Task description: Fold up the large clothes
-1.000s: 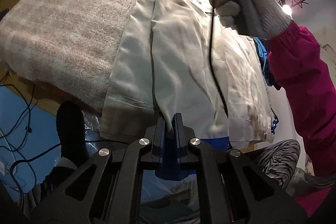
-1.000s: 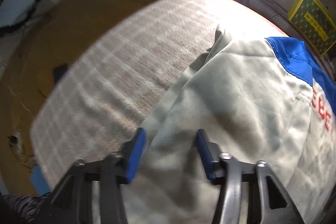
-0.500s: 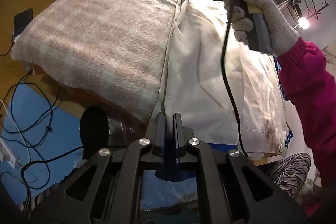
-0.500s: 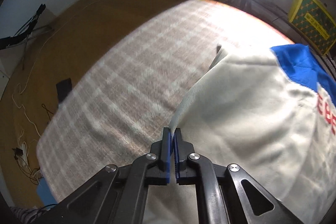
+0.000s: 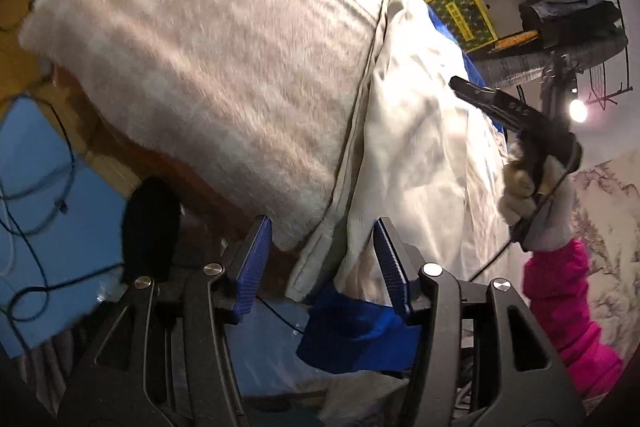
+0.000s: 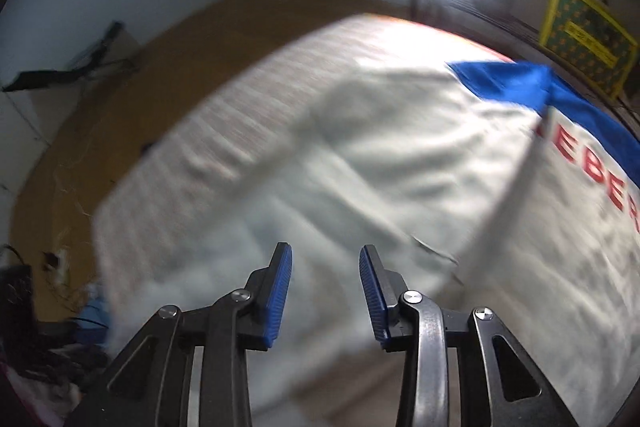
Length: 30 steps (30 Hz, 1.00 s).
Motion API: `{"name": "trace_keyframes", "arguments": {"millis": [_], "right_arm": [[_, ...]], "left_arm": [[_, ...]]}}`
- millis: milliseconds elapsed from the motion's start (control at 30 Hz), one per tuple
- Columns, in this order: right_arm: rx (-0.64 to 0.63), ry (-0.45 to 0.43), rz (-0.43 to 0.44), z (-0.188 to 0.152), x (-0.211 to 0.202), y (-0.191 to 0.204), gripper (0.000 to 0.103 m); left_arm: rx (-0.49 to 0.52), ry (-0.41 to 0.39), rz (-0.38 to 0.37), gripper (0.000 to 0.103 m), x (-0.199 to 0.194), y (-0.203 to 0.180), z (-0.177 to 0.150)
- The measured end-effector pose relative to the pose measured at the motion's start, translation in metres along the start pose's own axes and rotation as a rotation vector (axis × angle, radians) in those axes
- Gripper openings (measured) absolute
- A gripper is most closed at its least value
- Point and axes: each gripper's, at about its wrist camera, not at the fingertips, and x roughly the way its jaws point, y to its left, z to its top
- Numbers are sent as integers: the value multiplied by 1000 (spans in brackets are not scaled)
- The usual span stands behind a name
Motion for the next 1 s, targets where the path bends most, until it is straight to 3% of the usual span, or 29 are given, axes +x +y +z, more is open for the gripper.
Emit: {"name": "trace_keyframes", "arguments": {"millis": [100,200,467,633,733,867,1000], "right_arm": [[80,41,12,-11,17,-22,29],[60,32,9,-11,16,-23,29],[28,-59,63,-7,-34,-2,32],[-51,-15,111,-15,-27,28,32],[-78,33,117,-23,-10,36,32],[-62,97,109,-34,11,35,38],[-86,89,98,-37,13,40,44]], "left_arm": [[45,15,12,54,6,-7,-3],[56,35,9,54,15,-9,-3],[92,37,4,47,12,-14,-9],[51,0,-3,48,7,-7,-5],[38,24,-19,48,12,-3,-5],[79,19,-4,28,7,-12,-9],[154,-29,15,19,-8,-32,-17]]}}
